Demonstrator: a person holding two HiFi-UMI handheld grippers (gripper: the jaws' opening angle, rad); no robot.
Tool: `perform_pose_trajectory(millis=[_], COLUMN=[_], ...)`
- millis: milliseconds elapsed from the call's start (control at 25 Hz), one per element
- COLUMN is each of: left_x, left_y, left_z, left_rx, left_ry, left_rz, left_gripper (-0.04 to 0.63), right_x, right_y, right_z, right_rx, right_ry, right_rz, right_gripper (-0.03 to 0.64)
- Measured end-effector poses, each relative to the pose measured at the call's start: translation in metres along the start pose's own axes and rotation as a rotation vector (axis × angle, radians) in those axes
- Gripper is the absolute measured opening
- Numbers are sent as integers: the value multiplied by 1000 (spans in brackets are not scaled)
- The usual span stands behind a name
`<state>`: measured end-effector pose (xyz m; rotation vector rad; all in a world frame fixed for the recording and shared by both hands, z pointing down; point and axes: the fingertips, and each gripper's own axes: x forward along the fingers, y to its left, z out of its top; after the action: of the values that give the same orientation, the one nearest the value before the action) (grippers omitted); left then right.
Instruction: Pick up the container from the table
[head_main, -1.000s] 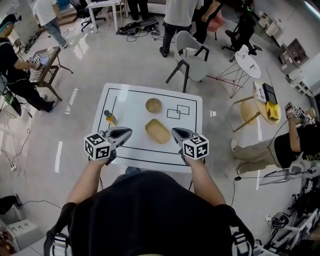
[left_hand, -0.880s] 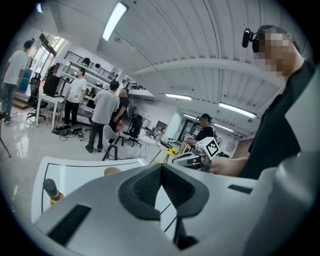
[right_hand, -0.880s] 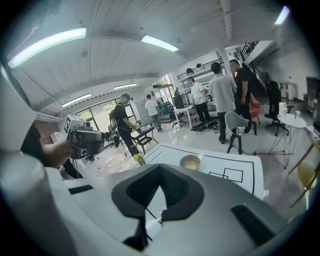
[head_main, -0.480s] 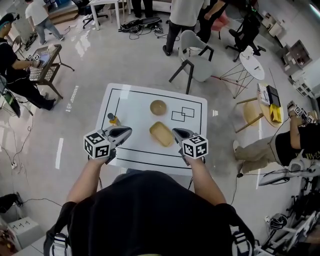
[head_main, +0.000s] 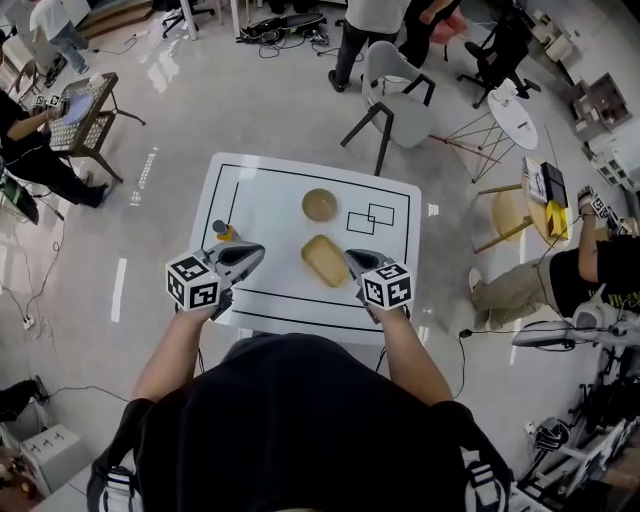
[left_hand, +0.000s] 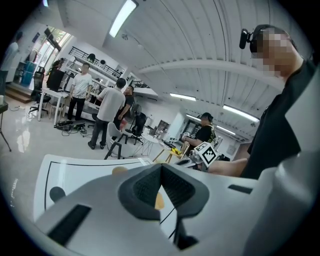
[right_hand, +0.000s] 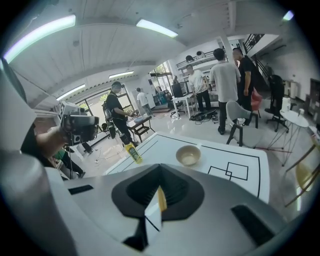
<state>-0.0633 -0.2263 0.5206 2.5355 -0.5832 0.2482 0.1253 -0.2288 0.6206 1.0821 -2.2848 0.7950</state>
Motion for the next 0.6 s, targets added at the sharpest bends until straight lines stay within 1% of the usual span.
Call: perform_pose_trajectory(millis=[440,600], left_x=[16,19], left_y=[15,19], left_z=[-8,-10], left_rx=[-22,-32], left_ry=[29,32], left_rz=[-15,-24], left_gripper=[8,8], right_x=[35,45], right_y=[-5,-3], right_z=[-25,-33], right_rx=[-18,-46], right_ry=[89,121], right_rz=[4,0], right_gripper=[8,8])
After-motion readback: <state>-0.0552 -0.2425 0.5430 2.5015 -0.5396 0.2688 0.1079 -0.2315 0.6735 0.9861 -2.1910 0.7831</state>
